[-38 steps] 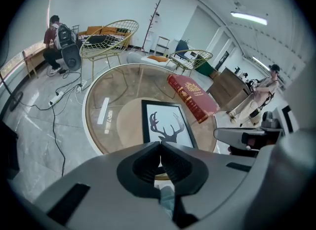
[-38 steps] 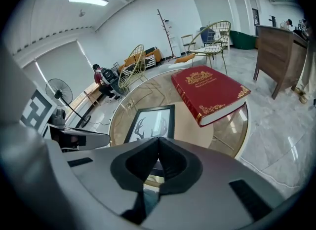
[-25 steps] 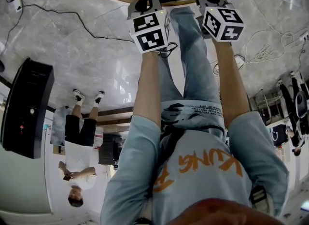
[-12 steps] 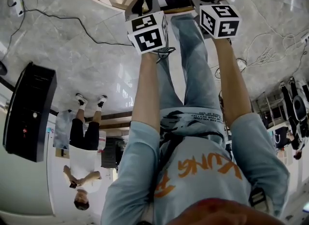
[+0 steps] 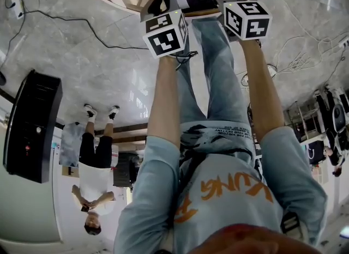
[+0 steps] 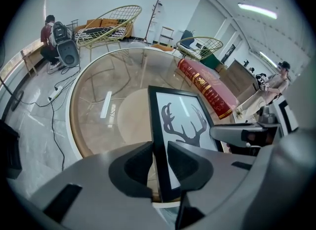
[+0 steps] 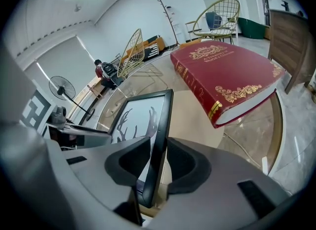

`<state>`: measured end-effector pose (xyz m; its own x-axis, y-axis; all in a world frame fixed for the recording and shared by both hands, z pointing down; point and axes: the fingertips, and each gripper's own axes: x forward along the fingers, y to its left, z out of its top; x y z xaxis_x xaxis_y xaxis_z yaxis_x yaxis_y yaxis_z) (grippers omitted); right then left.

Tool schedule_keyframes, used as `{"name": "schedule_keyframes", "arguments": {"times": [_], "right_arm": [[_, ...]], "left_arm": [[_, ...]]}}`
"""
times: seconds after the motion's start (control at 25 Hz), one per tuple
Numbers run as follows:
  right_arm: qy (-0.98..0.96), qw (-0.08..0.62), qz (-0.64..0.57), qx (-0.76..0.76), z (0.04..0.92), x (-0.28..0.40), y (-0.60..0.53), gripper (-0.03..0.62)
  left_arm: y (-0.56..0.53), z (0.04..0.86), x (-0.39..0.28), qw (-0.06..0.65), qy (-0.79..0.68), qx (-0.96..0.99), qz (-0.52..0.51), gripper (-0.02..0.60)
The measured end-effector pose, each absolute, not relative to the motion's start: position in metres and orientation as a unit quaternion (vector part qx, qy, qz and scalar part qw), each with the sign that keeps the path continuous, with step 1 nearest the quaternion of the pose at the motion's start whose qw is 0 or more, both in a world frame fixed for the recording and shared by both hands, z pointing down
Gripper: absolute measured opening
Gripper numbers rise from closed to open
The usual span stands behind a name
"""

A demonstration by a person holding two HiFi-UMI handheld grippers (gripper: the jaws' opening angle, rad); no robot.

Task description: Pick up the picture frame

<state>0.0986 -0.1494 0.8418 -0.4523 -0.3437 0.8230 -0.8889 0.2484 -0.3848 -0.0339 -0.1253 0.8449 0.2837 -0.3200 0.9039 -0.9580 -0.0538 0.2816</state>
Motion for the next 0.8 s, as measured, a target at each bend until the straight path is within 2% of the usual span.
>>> {"name": "schedule_keyframes", "arguments": {"times": [0.6, 0.8], "right_arm": [[-0.722, 0.296, 0.468, 0.415, 0.8439, 0.1037, -0.1526, 0.077], [-0.724, 0.288, 0.465, 0.421, 0.8365, 0.1025, -0.1543, 0.074]], "left_arm": [[-0.1284, 0.8461, -0.0342, 0.533, -0.487, 0.631, 0.283, 0.094], [-0.1271, 0.8419, -0.0347, 0.511, -0.499, 0.629, 0.306, 0.083]]}}
